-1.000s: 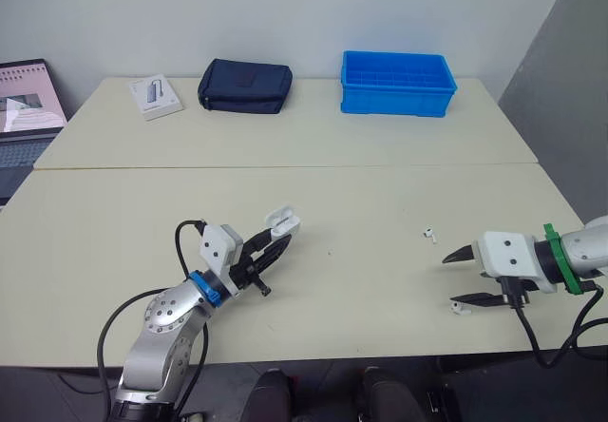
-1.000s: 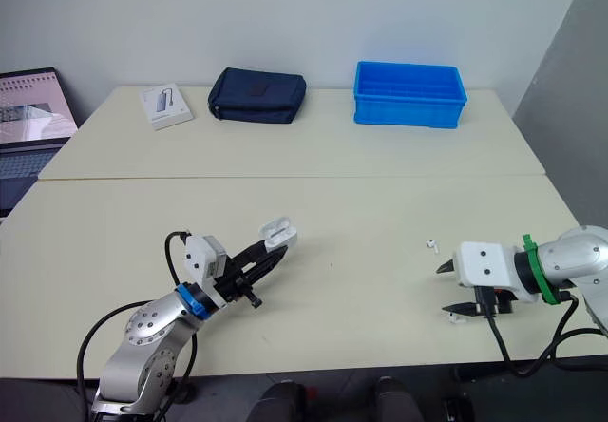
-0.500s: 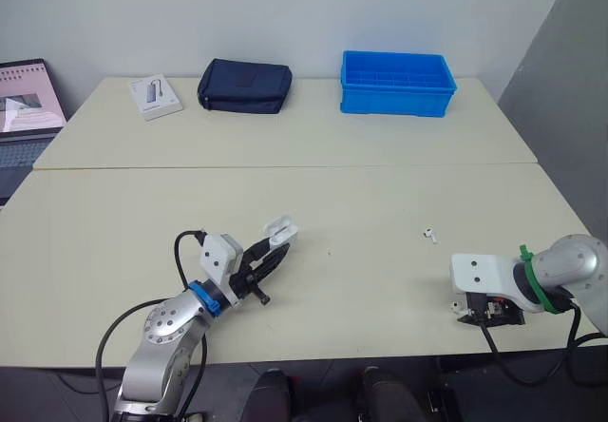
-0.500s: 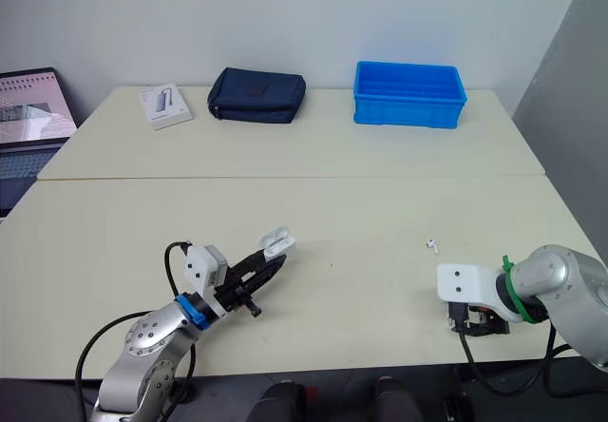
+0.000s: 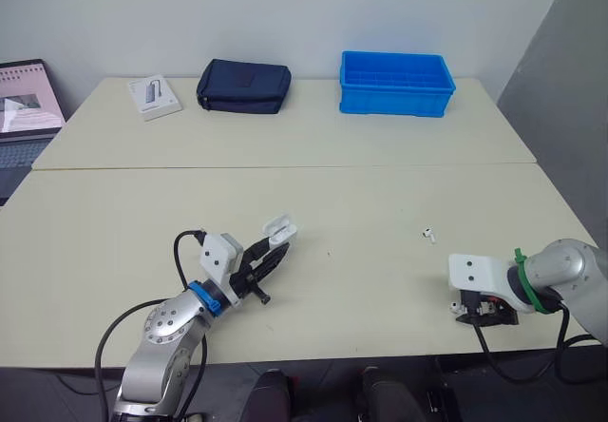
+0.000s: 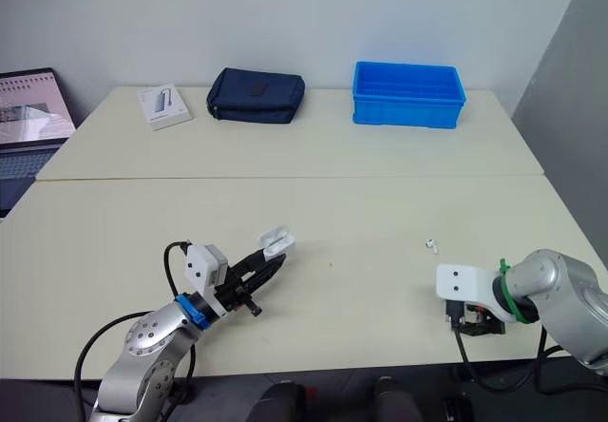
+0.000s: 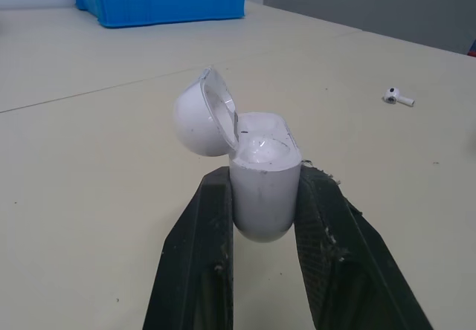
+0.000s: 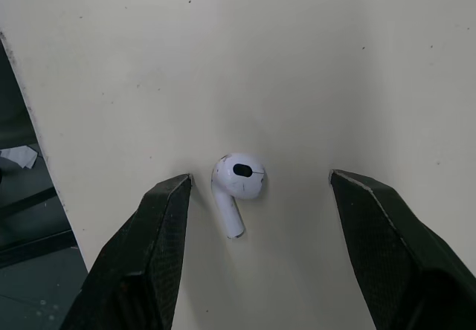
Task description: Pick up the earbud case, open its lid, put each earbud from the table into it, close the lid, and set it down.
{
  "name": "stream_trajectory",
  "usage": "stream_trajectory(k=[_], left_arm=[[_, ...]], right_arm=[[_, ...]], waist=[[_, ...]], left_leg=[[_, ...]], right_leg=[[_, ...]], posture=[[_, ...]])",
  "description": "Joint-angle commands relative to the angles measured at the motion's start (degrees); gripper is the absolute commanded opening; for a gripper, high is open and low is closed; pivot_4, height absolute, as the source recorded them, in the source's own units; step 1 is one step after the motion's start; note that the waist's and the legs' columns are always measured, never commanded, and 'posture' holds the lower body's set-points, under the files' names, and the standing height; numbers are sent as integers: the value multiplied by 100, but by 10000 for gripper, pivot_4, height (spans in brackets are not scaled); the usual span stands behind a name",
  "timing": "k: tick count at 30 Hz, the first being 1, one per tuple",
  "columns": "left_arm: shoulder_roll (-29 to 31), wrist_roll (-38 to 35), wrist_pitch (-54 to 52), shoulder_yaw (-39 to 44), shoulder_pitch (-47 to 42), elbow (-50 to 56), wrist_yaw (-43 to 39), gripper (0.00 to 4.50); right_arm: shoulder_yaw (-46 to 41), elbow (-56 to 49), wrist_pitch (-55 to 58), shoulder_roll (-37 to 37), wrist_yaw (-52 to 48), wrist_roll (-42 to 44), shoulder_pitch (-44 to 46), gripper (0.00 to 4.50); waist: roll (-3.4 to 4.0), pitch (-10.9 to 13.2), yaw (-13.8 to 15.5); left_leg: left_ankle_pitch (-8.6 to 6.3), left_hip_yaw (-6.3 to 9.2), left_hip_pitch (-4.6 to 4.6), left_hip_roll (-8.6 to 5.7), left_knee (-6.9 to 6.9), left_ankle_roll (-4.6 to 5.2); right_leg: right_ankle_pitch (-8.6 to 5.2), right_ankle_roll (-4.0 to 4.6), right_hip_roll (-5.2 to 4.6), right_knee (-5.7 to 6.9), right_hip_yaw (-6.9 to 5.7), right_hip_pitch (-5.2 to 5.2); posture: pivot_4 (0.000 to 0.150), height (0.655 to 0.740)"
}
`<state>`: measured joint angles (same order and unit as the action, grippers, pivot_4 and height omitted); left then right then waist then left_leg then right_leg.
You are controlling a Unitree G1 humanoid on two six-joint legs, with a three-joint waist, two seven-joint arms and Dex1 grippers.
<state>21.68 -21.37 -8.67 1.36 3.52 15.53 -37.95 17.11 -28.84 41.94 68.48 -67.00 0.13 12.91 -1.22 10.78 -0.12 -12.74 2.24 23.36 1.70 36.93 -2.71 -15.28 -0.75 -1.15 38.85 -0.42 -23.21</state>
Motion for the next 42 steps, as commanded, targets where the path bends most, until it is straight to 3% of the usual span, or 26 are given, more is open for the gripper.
stream_trajectory(k=[1, 4, 11, 17, 21, 25, 28, 31, 38, 42], left_arm=[[4, -10, -7, -42, -76, 315, 45, 7554], [-3, -14, -22, -53, -96, 315, 56, 7554], [18, -22, -27, -40, -106, 293, 51, 7554], [16, -35, 4, -36, -154, 240, 13, 7554], [-12, -96, 64, -18, -232, 201, -63, 7554], [-72, -143, 103, -37, -338, 173, -111, 7554], [-117, -148, 110, -125, -421, 196, -155, 7554], [-167, -152, 122, -195, -607, 221, -198, 7554], [-206, -218, 81, -216, -944, 192, -211, 7554], [-228, -267, 60, -219, -1035, 197, -209, 7554]], right_arm=[[88, -34, 50, -81, 43, -77, 71, 30649], [96, -48, 32, -70, 26, -100, 42, 27106], [98, -148, 83, -70, 18, -86, 49, 4113], [-182, -126, 13, -32, -20, 62, 146, 4065], [-766, -181, 300, -270, -136, 734, 468, 4065], [-1405, -285, 1165, -1270, 158, 1811, 1269, 4064], [-1885, -333, 1730, -2598, 877, 2579, 1878, 4064], [-2142, -339, 1318, -4183, 1736, 3034, 2009, 4063], [-1504, -83, 255, -5919, 2968, 2815, 1754, 4063], [-839, 251, -529, -6271, 3233, 2344, 1461, 4063]], waist=[[0, 0, 0], [0, 0, 0], [-2, -1, -1], [-2, -1, -1], [-2, 0, -6], [-2, 0, -5], [-4, 1, -17], [-4, 1, -7], [-2, 0, 6], [-1, 0, -9]], left_leg=[[0, 0, 0, 0, 0, 0], [0, 0, 0, 0, 0, 0], [0, 0, -1, 0, 2, 0], [0, 0, 0, -1, 1, 0], [0, -2, 1, -2, 0, 0], [0, 3, 0, 0, -1, 0], [0, 6, 2, 1, -1, 0], [0, 14, 5, 3, -2, 0], [0, 14, 11, -2, 1, 0], [1, 13, 6, 0, 0, 1]], right_leg=[[0, 0, 0, 0, 0, 0], [0, 0, 0, 0, 0, 0], [1, -1, 0, 0, 1, 1], [1, -1, 0, 0, 0, 1], [1, -1, -1, 0, 2, 0], [1, -2, 4, 4, -1, 0], [1, -2, 7, 3, -2, 0], [2, -2, 10, 6, -8, 0], [5, -5, 6, 7, -5, -3], [5, -5, 8, 11, -5, -3]], posture=[[1500, 7218], [1500, 7218], [1500, 7218], [1500, 7218], [1500, 7218], [1500, 7218], [1500, 7218], [1500, 7218], [1500, 7218], [1500, 7218]])
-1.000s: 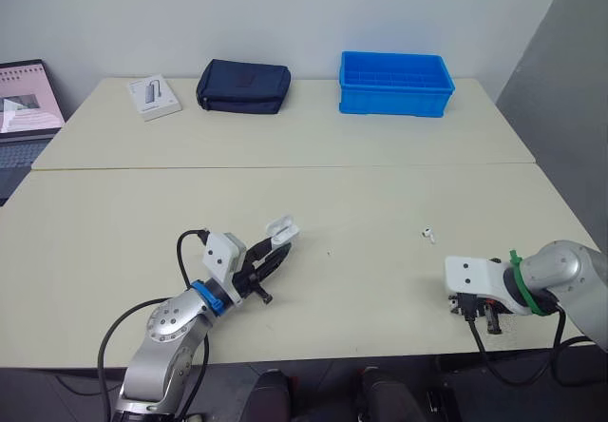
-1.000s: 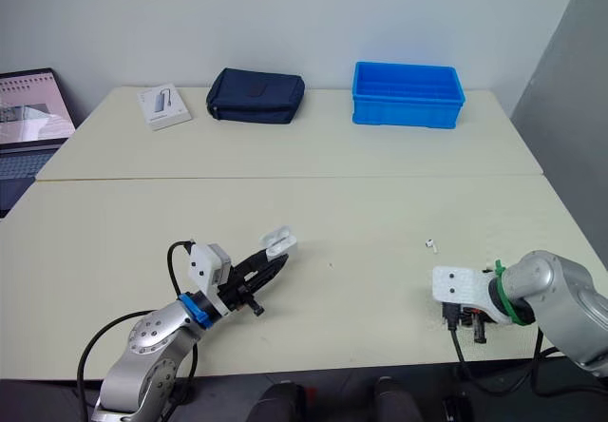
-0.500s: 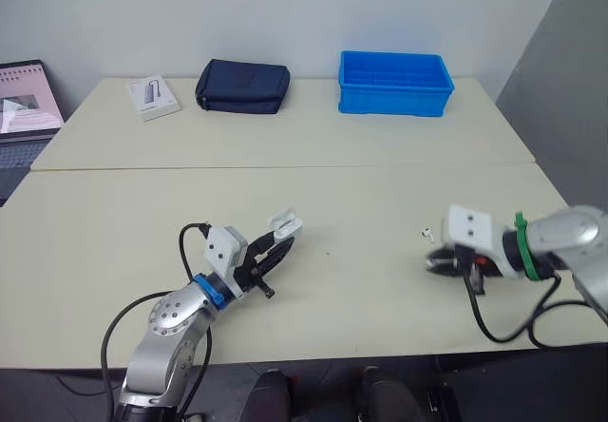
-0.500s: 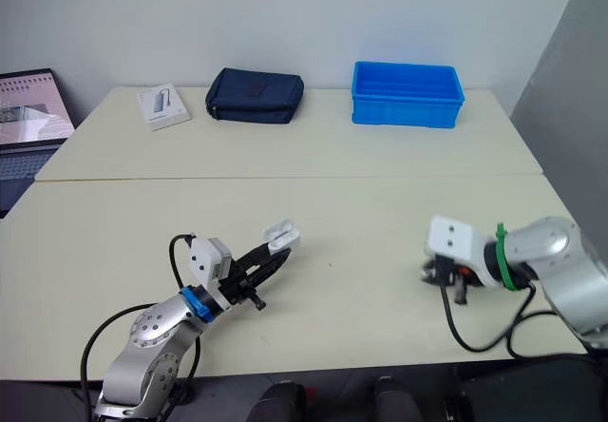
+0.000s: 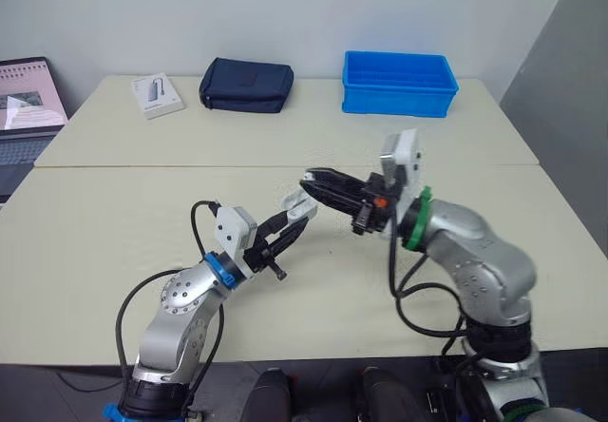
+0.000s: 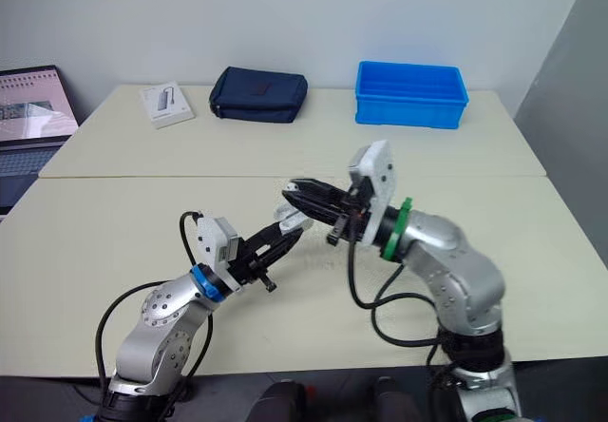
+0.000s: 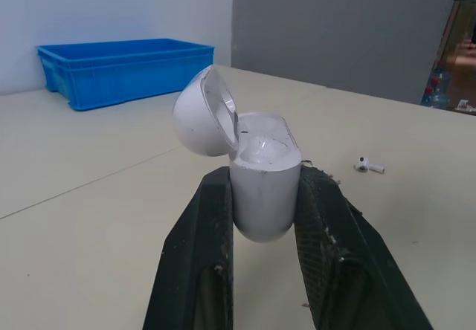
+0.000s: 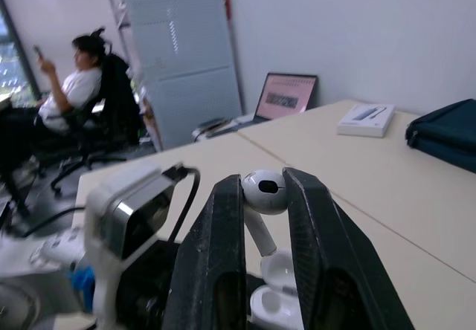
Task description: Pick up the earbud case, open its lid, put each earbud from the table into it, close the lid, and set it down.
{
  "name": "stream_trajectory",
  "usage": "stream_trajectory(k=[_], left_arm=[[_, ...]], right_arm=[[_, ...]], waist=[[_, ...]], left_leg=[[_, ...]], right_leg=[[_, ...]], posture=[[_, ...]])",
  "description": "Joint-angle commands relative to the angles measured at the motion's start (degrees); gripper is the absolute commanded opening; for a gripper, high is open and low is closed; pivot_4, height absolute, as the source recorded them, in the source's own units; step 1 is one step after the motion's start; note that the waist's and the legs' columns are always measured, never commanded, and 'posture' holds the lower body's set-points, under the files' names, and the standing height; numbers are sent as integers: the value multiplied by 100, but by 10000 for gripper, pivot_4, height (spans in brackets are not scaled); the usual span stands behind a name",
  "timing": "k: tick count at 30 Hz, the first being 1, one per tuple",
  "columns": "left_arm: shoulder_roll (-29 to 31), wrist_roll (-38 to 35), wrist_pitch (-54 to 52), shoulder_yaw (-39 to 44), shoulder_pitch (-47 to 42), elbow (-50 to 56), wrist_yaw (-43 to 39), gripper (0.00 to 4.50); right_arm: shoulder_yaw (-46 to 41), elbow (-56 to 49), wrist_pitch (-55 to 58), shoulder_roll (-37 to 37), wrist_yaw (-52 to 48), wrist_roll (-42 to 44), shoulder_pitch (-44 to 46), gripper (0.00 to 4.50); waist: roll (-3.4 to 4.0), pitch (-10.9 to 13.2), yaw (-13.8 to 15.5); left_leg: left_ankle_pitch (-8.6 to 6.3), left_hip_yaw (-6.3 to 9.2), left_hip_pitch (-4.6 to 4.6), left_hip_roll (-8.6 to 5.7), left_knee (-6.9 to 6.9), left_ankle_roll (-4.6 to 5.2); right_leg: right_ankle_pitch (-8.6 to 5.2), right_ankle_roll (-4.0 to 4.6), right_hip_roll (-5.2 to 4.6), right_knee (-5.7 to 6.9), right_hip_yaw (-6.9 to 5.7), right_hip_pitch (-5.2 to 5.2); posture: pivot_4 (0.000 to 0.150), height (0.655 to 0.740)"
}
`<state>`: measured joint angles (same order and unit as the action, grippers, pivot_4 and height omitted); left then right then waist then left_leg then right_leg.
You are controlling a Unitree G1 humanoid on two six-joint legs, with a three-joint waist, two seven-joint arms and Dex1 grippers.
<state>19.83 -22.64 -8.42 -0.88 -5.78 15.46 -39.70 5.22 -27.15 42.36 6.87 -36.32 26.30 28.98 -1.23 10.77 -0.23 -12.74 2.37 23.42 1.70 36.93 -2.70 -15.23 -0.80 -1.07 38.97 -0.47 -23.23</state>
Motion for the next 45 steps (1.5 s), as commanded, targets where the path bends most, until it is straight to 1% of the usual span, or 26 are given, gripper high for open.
stream_trajectory(k=[1, 6, 11, 29, 38, 40, 42, 43, 44, 45], left_arm=[[-51, -145, 40, 5, -125, 196, -32, 7554], [-83, -187, 26, 8, -183, 183, -19, 7554], [-55, -224, 46, 41, -217, 141, -61, 7554], [-93, -248, -22, 46, -196, 161, -63, 7554], [-136, -246, -66, 36, -220, 205, -45, 7554], [-134, -247, -79, 34, -214, 229, -45, 7554], [-126, -250, -98, 35, -194, 259, -39, 7554], [-122, -253, -111, 35, -185, 276, -33, 7554], [-119, -253, -125, 36, -176, 286, -22, 7554], [-115, -256, -134, 36, -167, 296, -14, 7554]], right_arm=[[470, 166, -749, -171, 208, -358, -208, 4063], [742, 486, -1300, -373, 395, -565, -423, 4063], [764, 796, -1691, -413, 519, -707, -540, 4063], [1086, 842, -1940, -276, 483, -767, -840, 4063], [1222, 852, -1858, -135, 465, -843, -922, 4063], [1219, 875, -1905, -91, 503, -918, -929, 11396], [1202, 855, -1973, -61, 562, -994, -938, 16840], [1194, 838, -2003, -46, 588, -1027, -943, 21082], [1158, 796, -2000, -27, 596, -1011, -940, 23783], [1134, 762, -1992, -16, 599, -994, -942, 27953]], waist=[[0, 0, 1], [0, 0, -4], [1, 0, -3], [1, 1, -3], [1, 1, -3], [1, 1, -3], [1, 1, -3], [1, 1, -3], [1, 1, -3], [1, 1, -3]], left_leg=[[0, 1, 0, 0, -1, 0], [0, 1, 0, 1, -1, 0], [0, 1, 0, 1, -2, 0], [0, 2, 0, 2, -3, 0], [0, 2, 0, 2, -3, 0], [0, 2, 0, 2, -3, 0], [0, 2, 0, 2, -3, 0], [0, 2, 0, 2, -3, 0], [0, 2, 0, 2, -3, 0], [0, 2, 0, 2, -3, 0]], right_leg=[[0, 0, 0, -1, -1, 0], [0, 0, 0, 0, 0, -1], [0, 0, 1, -1, 0, 0], [-1, 1, 2, -1, -1, -1], [-1, 1, 1, -1, 0, -1], [-1, 1, 2, -1, -1, -1], [-1, 1, 2, -2, -1, -1], [-1, 1, 2, -2, -1, -1], [-1, 1, 2, -2, -1, -1], [-1, 1, 2, -2, -1, -1]], posture=[[1500, 7218], [1500, 7218], [1500, 7218], [1500, 7218], [1500, 7218], [1500, 7218], [1500, 7218], [1500, 7218], [1500, 7218], [1500, 7218]])
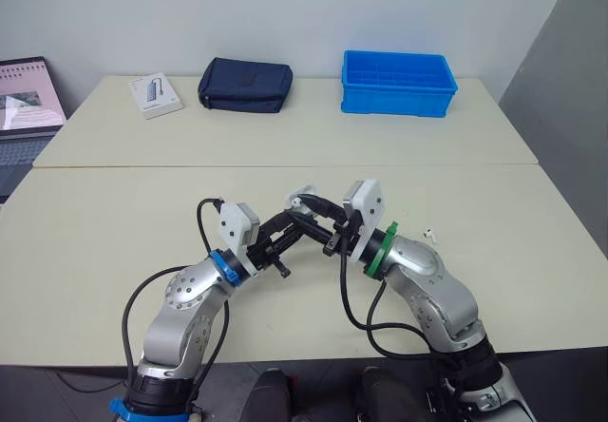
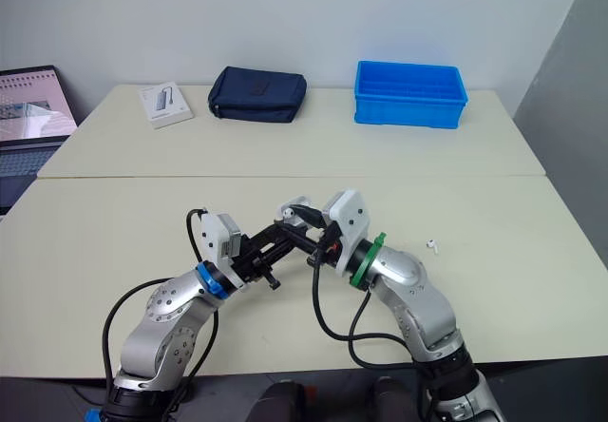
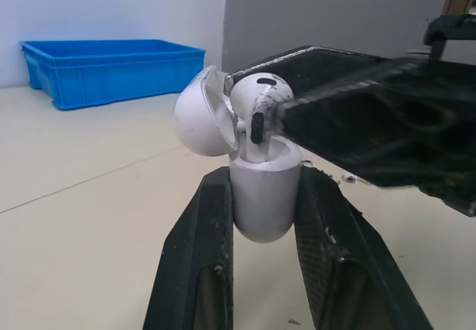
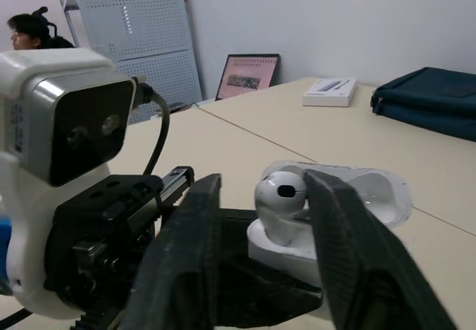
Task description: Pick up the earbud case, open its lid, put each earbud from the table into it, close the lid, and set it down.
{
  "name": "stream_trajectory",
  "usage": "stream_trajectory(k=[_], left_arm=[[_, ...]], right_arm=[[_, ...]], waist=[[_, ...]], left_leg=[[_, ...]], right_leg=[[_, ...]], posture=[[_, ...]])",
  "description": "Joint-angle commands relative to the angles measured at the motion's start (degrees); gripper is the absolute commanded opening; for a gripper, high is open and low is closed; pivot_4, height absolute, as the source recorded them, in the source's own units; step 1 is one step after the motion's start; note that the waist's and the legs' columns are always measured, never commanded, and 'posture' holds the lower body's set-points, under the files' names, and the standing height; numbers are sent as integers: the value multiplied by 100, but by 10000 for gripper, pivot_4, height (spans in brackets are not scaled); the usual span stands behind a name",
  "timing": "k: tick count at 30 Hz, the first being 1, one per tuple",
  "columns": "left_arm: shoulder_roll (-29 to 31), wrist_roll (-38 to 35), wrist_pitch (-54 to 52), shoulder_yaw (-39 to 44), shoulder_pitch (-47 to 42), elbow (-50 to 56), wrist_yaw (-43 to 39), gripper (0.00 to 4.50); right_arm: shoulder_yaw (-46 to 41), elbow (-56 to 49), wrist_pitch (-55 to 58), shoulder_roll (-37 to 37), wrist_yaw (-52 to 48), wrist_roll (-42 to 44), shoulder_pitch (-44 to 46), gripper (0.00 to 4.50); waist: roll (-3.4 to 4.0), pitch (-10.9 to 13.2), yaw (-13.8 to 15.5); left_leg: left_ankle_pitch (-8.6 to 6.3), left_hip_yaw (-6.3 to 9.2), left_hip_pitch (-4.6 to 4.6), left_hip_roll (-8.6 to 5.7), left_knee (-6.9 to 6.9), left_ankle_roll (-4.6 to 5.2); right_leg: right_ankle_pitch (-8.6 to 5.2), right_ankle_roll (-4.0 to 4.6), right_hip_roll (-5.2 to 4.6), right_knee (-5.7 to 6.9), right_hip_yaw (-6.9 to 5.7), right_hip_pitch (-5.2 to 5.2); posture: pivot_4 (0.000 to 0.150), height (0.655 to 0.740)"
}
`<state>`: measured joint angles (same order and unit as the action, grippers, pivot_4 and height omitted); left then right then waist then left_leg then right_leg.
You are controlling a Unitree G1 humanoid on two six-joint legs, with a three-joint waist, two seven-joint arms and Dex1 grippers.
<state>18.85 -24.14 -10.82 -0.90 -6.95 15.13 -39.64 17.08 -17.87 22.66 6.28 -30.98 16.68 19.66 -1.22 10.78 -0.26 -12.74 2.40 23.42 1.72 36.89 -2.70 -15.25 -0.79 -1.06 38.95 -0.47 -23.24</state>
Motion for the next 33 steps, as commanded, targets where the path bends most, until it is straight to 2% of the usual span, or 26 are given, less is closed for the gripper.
stream_trajectory(k=[1, 4, 5, 8, 13, 18, 21, 25, 29, 33], left_arm=[[-13, -107, 101, 36, -41, 335, -12, 7554], [-9, -103, 89, 31, -19, 347, 7, 7554], [-10, -101, 88, 31, -12, 349, 12, 7554], [-6, -81, 94, 36, 5, 324, 22, 7554], [4, -50, 114, 56, 22, 262, 30, 7554], [12, 9, 175, 77, 15, 184, 43, 7554], [20, 106, 272, 89, -6, 81, 56, 7554], [21, 148, 381, 100, 6, -19, 17, 7554], [5, 177, 443, 87, -22, -115, -11, 7554], [-8, 203, 464, 55, -74, -178, -27, 7554]], right_arm=[[-78, -202, -14, 53, 70, -16, -7, 31585], [-140, -352, 54, 117, 50, 67, -22, 42469], [-154, -407, 74, 152, 41, 93, -36, 44665], [-330, -777, 237, 368, -18, 293, -113, 45000], [-1135, -1573, 783, 1116, -234, 1006, -194, 45000], [-2518, -2017, 1463, 2564, -704, 1802, -600, 45000], [-3386, -1889, 1681, 3498, -1061, 1878, -1264, 45000], [-4635, -1633, 1932, 4508, -1808, 1813, -2612, 45000], [-5413, -1118, 1566, 4963, -2365, 1325, -3630, 45000], [-5615, -732, 1164, 5004, -2494, 1028, -3838, 45000]], waist=[[0, 0, 0], [0, 0, 1], [0, 0, 1], [0, 0, 1], [0, 0, 15], [-1, 1, 32], [-1, 1, 42], [-2, 2, 51], [-1, 1, 32], [-1, 1, 12]], left_leg=[[0, 0, 0, 0, 0, 0], [0, -1, 0, -1, 0, 0], [0, 0, 0, -1, 0, 0], [0, 0, 0, 0, -2, 0], [0, 0, 3, -3, 1, 0], [0, -1, 6, -4, -1, 0], [0, -2, 10, -7, -1, 0], [-1, -3, 13, -6, -4, 1], [-1, -6, 12, -5, 0, 1], [-1, -12, 5, -6, 3, 0]], right_leg=[[0, 0, 0, 0, 0, 0], [0, 0, -1, -1, 1, 0], [0, 0, -1, -1, 0, 0], [-1, 1, 0, -1, 0, 0], [-1, 1, -3, -6, 0, 1], [-1, 1, -4, -10, -2, 1], [-2, 2, -6, -20, -3, 1], [-2, 2, -6, -24, -3, 1], [-2, 1, -4, -24, 0, 1], [-2, 1, -5, -24, 5, 4]], posture=[[1500, 7218], [1500, 7218], [1500, 7218], [1500, 7218], [1500, 7218], [1500, 7218], [1500, 7218], [1500, 7218], [1500, 7218], [1500, 7218]])
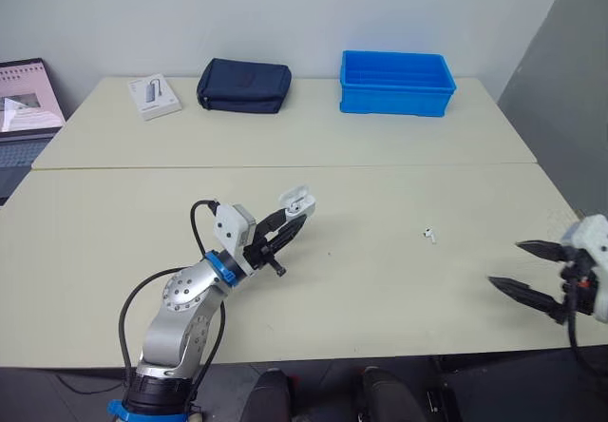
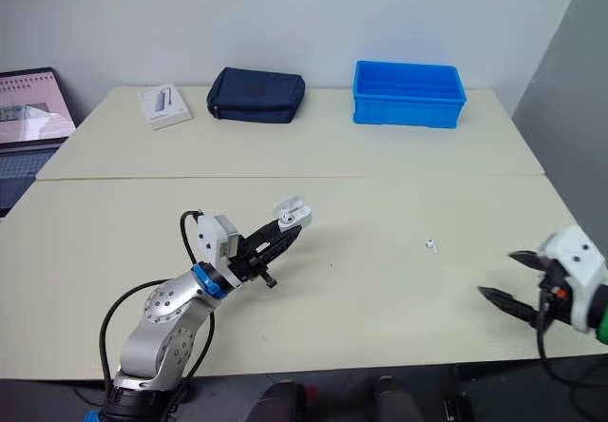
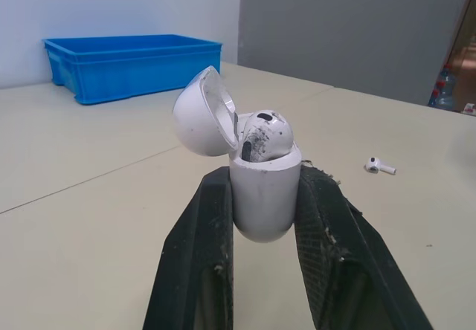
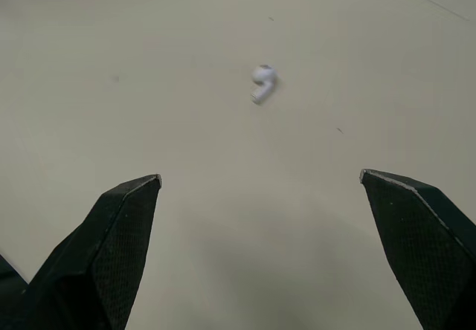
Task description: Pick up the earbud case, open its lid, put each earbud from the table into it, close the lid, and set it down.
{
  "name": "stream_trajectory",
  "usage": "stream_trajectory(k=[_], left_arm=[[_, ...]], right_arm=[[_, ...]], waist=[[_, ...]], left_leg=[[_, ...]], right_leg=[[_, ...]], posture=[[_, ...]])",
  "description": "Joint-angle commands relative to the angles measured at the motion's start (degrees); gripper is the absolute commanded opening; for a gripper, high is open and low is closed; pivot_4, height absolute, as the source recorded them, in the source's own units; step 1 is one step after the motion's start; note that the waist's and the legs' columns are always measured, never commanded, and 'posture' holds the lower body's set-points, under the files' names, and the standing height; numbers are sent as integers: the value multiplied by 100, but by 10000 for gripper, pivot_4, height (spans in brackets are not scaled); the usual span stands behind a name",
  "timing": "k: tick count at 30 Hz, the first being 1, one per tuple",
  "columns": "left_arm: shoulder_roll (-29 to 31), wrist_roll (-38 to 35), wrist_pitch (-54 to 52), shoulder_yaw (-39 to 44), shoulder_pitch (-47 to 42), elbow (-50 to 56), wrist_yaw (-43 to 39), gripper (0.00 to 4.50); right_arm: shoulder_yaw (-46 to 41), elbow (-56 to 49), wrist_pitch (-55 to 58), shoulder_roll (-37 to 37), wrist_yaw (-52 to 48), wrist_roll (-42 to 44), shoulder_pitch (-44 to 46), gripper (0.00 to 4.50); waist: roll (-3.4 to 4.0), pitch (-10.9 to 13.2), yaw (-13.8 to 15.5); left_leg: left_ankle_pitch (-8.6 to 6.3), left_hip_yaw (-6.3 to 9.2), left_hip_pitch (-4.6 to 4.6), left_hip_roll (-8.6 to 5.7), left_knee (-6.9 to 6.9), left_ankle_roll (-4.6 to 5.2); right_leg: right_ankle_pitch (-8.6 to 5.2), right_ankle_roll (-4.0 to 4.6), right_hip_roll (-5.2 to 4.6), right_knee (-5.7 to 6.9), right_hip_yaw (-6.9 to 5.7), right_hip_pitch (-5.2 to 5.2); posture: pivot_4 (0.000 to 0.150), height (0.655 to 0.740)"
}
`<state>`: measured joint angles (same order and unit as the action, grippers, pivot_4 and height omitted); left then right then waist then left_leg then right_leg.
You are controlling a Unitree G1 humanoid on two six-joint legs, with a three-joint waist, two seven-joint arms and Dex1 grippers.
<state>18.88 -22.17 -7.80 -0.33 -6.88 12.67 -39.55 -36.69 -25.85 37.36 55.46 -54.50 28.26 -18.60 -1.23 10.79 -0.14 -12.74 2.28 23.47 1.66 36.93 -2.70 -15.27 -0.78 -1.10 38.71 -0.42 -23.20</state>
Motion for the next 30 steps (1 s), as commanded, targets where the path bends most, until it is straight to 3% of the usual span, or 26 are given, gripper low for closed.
stream_trajectory(k=[1, 5, 10, 14, 18, 27, 30], left_arm=[[-9, 8, 164, -5, -89, 61, -38, 7554], [-6, 25, 168, -17, -111, 37, -23, 7554], [-22, 45, 142, -62, -65, 103, 15, 7554], [-47, 62, 136, -119, -11, 152, 27, 7554], [-39, 62, 148, -128, -6, 141, 35, 7554], [-39, 86, 270, -95, 25, 50, 4, 7554], [-13, 81, 299, -65, 59, 50, -9, 7554]], right_arm=[[-240, 85, -340, 76, -162, -140, -9, 45000], [4, 18, -377, -13, 26, -123, 243, 45000], [1088, -16, -160, -482, 838, -196, 1231, 45000], [2261, 570, -373, -1160, 1595, -868, 2153, 45000], [2874, 1431, -775, -1783, 2154, -1413, 2864, 45000], [3304, 2504, -1056, -2362, 2528, -1890, 3162, 45000], [3281, 2339, -926, -2381, 2500, -1830, 3000, 39098]], waist=[[0, 0, 0], [-1, 0, 0], [-3, 2, -7], [-3, 2, -5], [-1, 2, -2], [2, 1, 3], [3, 0, 2]], left_leg=[[0, 0, 0, 0, -1, 0], [0, 1, 4, 0, -4, 0], [0, 1, 3, 0, -1, 0], [0, 1, 5, -1, -3, 0], [0, 2, 13, -2, -3, -1], [0, 3, 8, -1, -3, 0], [0, 3, -4, -1, -1, 0]], right_leg=[[0, 0, 0, 0, 0, 0], [0, -1, 0, -2, -1, -1], [2, -4, 1, -1, -1, 0], [2, -4, 1, -3, 0, -2], [2, -4, 1, -4, -1, -7], [3, -4, 1, 5, 1, -6], [3, -4, 2, 15, 2, 0]], posture=[[1500, 7218], [1500, 7218], [1500, 7218], [1500, 7218], [1500, 7218], [1500, 7218], [1500, 7218]])
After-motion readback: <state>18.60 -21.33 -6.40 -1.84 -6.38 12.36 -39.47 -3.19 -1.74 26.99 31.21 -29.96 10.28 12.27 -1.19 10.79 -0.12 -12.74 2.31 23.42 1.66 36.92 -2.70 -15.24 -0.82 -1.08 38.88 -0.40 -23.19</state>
